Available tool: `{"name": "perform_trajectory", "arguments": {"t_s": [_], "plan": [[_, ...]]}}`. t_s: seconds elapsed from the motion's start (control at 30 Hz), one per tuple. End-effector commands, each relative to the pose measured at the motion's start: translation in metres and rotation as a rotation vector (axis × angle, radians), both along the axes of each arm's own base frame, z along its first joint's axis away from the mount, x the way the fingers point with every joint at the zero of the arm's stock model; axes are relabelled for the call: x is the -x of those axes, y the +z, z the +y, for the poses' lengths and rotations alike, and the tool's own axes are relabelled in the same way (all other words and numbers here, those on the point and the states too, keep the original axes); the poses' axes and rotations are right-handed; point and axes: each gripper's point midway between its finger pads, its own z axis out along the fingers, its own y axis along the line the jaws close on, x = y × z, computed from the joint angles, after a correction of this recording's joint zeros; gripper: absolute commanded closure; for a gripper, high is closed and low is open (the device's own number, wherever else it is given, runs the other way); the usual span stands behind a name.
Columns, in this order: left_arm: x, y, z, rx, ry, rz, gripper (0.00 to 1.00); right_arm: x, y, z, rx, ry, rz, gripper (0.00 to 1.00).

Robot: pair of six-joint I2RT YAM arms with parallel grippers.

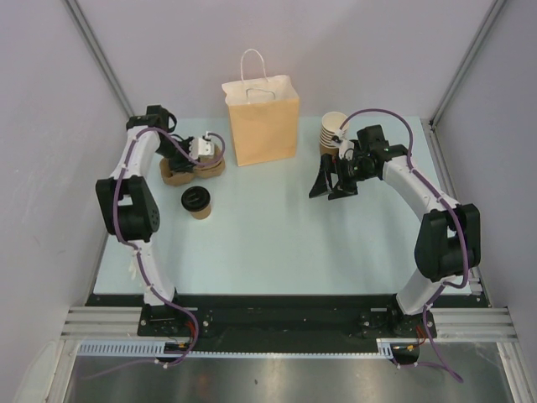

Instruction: Pack the takeout coffee

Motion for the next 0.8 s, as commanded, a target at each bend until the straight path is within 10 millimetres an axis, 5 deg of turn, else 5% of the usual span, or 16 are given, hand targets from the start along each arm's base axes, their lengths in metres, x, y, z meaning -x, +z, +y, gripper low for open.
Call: {"name": "perform_trajectory", "arguments": {"t_s": [0.0, 0.77], "plan": [[-0.004, 0.005, -0.015, 0.027, -0.126, -0.040, 0.66, 0.000, -0.003, 0.000, -0.005, 0.014, 0.009, 0.00], [-0.022, -0.009, -0.028, 0.011, -0.168, -0.101, 0.57, 0.000, -0.010, -0.001, -0.006, 0.015, 0.030, 0.00]]}}
